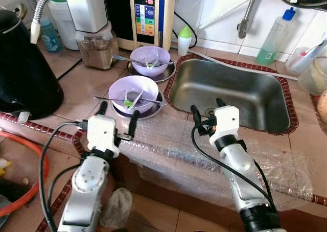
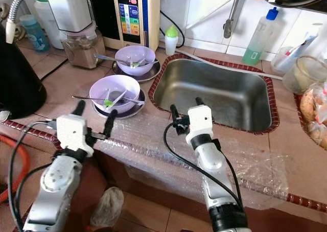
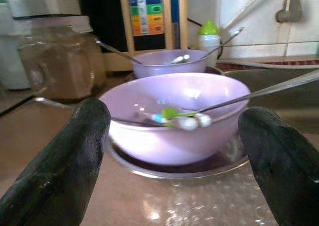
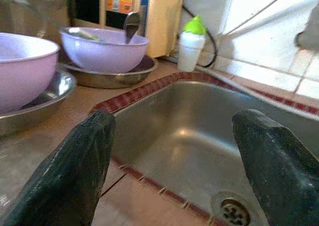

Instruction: Kitchen organization

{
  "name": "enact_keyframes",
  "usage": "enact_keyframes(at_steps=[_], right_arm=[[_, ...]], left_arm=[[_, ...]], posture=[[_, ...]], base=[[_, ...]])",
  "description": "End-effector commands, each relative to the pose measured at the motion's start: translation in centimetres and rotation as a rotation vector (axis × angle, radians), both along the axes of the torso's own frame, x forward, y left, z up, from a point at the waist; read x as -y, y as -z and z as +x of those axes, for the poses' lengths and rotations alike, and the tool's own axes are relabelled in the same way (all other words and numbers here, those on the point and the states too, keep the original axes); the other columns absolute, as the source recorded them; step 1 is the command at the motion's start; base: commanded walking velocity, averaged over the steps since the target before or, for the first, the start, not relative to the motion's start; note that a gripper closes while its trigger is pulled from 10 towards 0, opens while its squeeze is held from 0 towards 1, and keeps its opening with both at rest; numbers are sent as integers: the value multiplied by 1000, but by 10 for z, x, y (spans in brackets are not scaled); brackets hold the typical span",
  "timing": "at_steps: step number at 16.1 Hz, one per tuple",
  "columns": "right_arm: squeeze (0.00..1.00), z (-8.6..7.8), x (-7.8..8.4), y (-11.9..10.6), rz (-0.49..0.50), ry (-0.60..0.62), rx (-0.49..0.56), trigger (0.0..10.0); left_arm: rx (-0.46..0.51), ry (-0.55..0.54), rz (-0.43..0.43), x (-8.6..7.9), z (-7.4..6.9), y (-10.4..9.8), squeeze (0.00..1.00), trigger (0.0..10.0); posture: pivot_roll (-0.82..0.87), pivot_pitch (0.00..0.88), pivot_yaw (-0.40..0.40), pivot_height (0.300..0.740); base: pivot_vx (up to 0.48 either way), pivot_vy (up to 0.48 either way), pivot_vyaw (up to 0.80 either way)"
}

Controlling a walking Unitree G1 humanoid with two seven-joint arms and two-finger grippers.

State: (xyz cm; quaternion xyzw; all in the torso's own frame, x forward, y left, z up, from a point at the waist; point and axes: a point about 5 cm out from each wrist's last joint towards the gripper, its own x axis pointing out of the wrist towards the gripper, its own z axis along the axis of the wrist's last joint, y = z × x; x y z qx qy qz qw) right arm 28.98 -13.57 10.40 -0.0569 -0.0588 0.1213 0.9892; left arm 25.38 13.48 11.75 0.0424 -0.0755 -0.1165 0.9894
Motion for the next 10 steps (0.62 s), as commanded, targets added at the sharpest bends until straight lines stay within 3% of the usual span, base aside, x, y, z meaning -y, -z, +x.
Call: enact_keyframes(at_steps=[1, 5, 6, 7, 8, 10], right_arm=[[0, -3, -2, -1, 10, -28, -8, 10000], [0, -6, -3, 0, 19, -40, -14, 10000], [0, -9, -9, -3, 67, -104, -25, 10000], [0, -10, -13, -4, 79, -144, -32, 10000], [0, -16, -19, -4, 94, -241, -53, 10000], [0, -18, -19, -1, 97, -272, -79, 10000]], left_arm=[[9, 34, -2, 7, 2, -1, 0, 10000], [8, 70, -10, 13, 7, 0, 0, 10000], [8, 70, -11, 13, 10, 2, 0, 6902], [9, 63, -6, 12, 12, 2, 0, 5529], [10, 47, 0, 9, 15, 3, 0, 5529], [12, 38, 5, 7, 16, 4, 0, 5882]], posture=[[11, 0, -13, 740], [1, 0, -7, 740], [-5, 0, -2, 740], [-8, 0, 0, 740], [-8, 0, 0, 740], [-7, 0, 1, 740]], base=[[0, 0, 0], [0, 0, 0], [0, 0, 0], [0, 0, 0], [0, 0, 0], [0, 0, 0]])
